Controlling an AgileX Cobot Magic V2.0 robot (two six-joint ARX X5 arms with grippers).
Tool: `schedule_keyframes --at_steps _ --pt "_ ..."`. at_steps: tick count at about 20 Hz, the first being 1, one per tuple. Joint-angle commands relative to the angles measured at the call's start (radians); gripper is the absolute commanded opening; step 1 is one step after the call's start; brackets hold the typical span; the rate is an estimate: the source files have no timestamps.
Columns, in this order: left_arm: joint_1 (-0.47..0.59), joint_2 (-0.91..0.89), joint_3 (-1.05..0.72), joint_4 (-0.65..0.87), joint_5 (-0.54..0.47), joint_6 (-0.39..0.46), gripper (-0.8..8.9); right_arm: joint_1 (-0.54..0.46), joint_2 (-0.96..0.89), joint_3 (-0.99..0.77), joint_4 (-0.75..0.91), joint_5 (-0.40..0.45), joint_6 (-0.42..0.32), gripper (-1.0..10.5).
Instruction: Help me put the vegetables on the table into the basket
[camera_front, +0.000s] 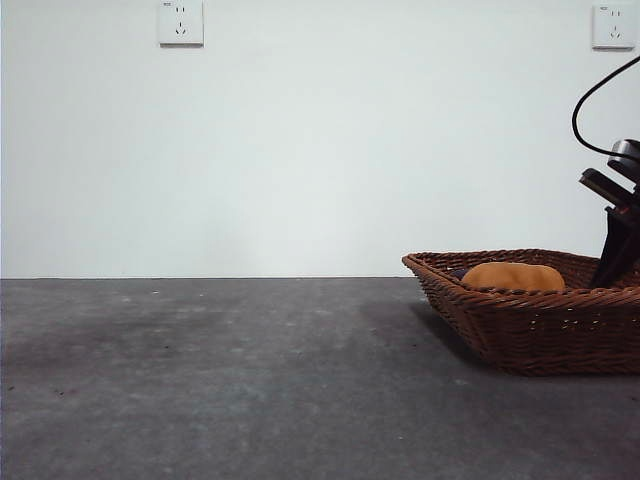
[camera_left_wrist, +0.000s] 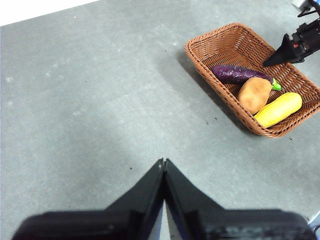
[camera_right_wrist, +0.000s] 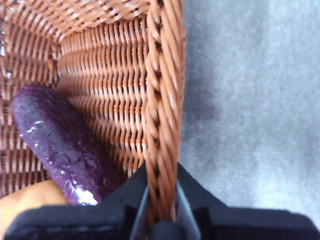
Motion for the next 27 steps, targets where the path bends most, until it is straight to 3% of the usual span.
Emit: schedule_keyframes --at_steps 1,7,8,10,11,16,20,27 --pt "0.003 0.002 -0.003 0.01 0.0 0.01 -0.07 0.001 0.023 -0.005 0.01 0.025 -0.021 -0.1" --pt "0.003 0.02 -0.003 0.01 0.0 0.009 -0.07 0.001 0.035 -0.005 0.013 0.043 -0.023 0.1" --pt "0.003 0.021 -0.003 0.011 0.0 0.009 -0.07 0.001 0.035 -0.005 0.021 0.043 -0.017 0.6" --pt "0.003 0.021 -0.003 0.011 0.0 0.009 -0.07 0.001 0.031 0.01 0.026 0.032 -0.016 3.8" --pt "0.003 0.021 -0.003 0.01 0.0 0.009 -0.07 0.001 0.026 0.029 0.015 0.025 -0.016 4.5" --pt "0.003 0.021 -0.003 0.01 0.001 0.012 -0.08 0.0 -0.103 0.129 -0.138 0.039 -0.017 4.4" --pt "0.003 0.021 -0.003 0.01 0.005 0.013 -0.07 0.016 -0.308 0.15 -0.383 0.024 -0.047 4.3" --pt "0.003 0.021 -0.003 0.01 0.005 0.024 -0.08 0.082 -0.566 0.15 -0.747 0.027 -0.116 1.6"
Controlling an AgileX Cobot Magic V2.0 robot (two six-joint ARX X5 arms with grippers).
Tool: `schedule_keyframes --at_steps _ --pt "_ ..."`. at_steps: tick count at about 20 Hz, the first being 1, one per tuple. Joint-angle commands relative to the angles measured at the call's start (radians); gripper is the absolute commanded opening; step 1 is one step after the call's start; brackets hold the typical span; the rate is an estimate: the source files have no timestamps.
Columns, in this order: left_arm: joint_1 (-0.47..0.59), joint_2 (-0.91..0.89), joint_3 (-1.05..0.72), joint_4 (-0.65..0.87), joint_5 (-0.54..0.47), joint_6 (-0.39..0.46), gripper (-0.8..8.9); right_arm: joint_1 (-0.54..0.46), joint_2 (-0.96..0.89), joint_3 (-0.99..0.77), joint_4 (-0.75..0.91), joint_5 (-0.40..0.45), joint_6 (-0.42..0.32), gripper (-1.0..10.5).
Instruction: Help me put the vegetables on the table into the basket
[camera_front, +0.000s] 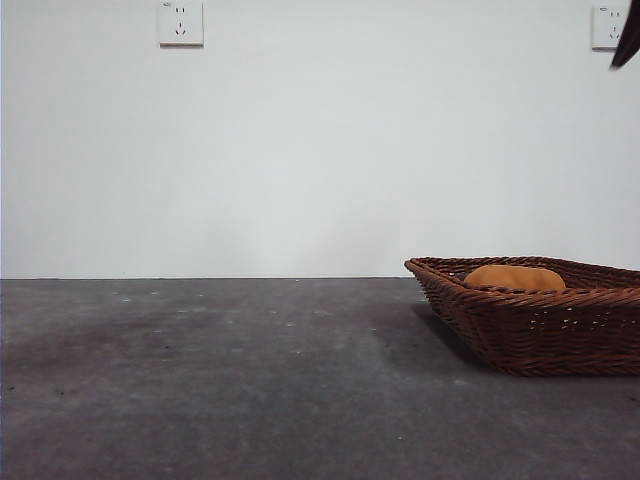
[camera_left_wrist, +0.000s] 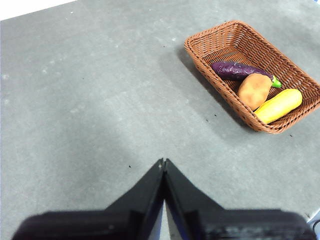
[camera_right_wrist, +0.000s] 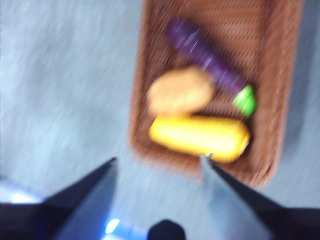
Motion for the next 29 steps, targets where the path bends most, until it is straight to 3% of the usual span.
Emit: schedule_keyframes --at_steps 1,4,9,29 --pt "0.003 0.0 -0.003 0.008 0.002 0.016 -0.07 0.034 -0.058 -0.002 -0.081 0.001 -0.041 1.2" --pt "0.003 0.0 -0.003 0.008 0.047 0.016 -0.08 0.083 -0.14 -0.003 -0.119 0.008 -0.04 -0.2" --pt "0.003 0.0 -0.003 0.008 0.079 0.015 -0.08 0.126 -0.214 -0.003 -0.119 0.042 -0.036 -0.1" --pt "0.003 0.0 -0.003 0.007 0.078 0.027 -0.04 0.125 -0.211 -0.003 -0.118 0.043 -0.041 0.0"
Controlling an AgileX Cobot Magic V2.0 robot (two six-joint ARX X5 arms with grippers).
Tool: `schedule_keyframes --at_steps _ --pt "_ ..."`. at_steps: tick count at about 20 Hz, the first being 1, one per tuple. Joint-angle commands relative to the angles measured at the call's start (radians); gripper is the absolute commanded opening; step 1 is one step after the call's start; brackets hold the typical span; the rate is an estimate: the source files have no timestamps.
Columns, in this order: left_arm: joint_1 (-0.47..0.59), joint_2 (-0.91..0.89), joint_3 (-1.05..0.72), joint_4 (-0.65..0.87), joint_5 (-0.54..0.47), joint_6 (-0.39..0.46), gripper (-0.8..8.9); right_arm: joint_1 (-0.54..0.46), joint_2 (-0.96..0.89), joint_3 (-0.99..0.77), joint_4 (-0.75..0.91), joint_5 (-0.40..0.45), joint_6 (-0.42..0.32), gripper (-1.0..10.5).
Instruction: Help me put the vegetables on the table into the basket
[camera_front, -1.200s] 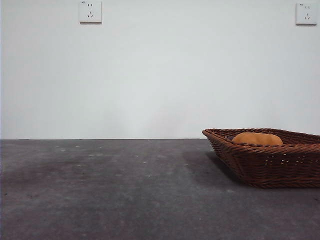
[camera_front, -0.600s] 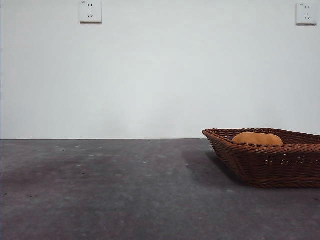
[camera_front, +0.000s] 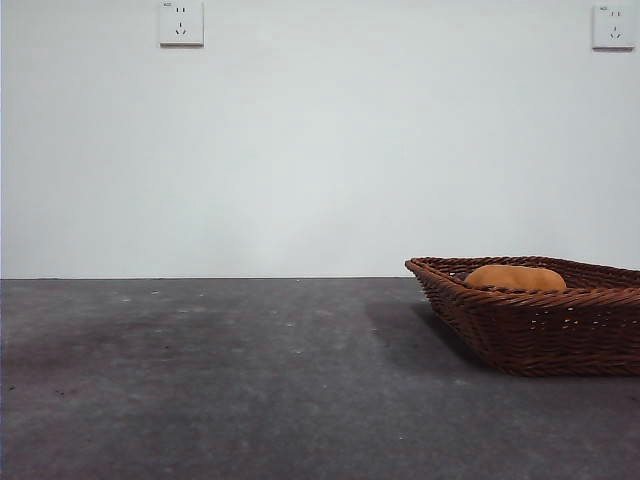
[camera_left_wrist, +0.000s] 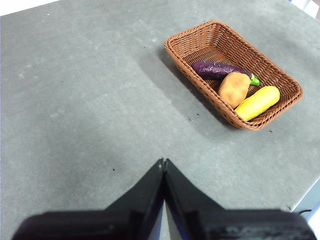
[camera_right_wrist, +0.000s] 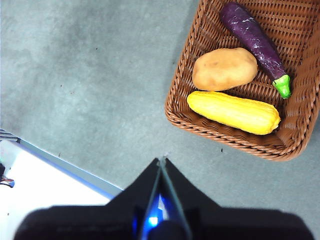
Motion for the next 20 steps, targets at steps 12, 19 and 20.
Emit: schedule_keyframes --at_steps 12,19,20 --pt "0.017 -0.013 0.0 0.102 -0.158 0.132 -0.04 0.001 0.002 -0.003 -0.021 0.031 -0.011 0.0" --pt "0.267 -0.335 -0.119 0.347 -0.175 0.28 -0.04 0.001 0.002 -0.003 -0.021 0.132 -0.011 0.0" --pt "0.292 -0.386 -0.166 0.391 -0.188 0.308 -0.04 0.001 0.002 -0.003 -0.021 0.148 -0.011 0.0"
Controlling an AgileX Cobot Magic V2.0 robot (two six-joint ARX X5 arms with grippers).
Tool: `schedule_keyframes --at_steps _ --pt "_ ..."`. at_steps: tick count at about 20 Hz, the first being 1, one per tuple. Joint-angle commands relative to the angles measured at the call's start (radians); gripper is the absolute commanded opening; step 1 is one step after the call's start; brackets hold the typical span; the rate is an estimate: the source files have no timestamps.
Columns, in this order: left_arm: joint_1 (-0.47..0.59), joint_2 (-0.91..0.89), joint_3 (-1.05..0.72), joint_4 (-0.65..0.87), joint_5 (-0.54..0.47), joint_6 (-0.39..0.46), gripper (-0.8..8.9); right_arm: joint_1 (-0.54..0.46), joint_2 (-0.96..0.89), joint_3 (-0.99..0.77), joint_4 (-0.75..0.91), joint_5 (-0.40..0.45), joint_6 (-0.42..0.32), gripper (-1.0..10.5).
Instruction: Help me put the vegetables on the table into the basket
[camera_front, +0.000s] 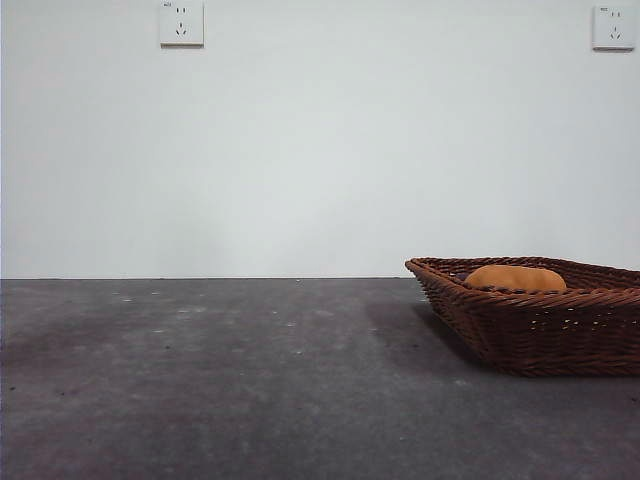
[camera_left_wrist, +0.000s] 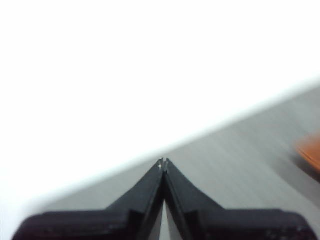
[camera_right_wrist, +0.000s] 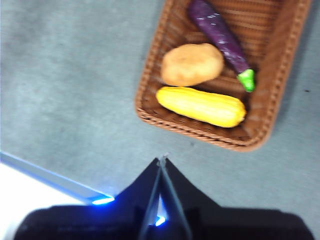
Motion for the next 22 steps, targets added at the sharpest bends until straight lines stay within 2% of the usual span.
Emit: schedule_keyframes --at_steps 1,3,5,9,16,18,22 --pt "0.046 -0.082 -0.102 0.082 -0.008 0.08 -0.04 0.001 0.002 -0.003 -0.021 0.026 -0.007 0.0" --pt "0.074 -0.159 -0.212 0.166 0.004 0.072 -0.04 0.001 0.002 -0.003 -0.021 0.046 -0.008 0.0" --pt "0.089 -0.24 -0.35 0.243 0.046 0.029 -0.04 0.001 0.002 -0.003 -0.021 0.061 -0.007 0.0" --pt "0.092 -0.349 -0.652 0.433 0.045 -0.054 -0.04 0.001 0.002 -0.003 -0.021 0.065 -0.007 0.0" --pt "0.093 -0.574 -0.98 0.462 0.023 -0.116 -0.04 0.001 0.002 -0.003 -0.021 0.065 -0.007 0.0" --pt "0.097 -0.584 -1.023 0.466 -0.013 -0.15 -0.04 0.001 0.002 -0.003 -0.021 0.065 -0.007 0.0" --pt "0.113 -0.584 -1.091 0.447 -0.01 -0.191 -0.04 0.001 0.002 -0.003 -0.021 0.065 -0.007 0.0"
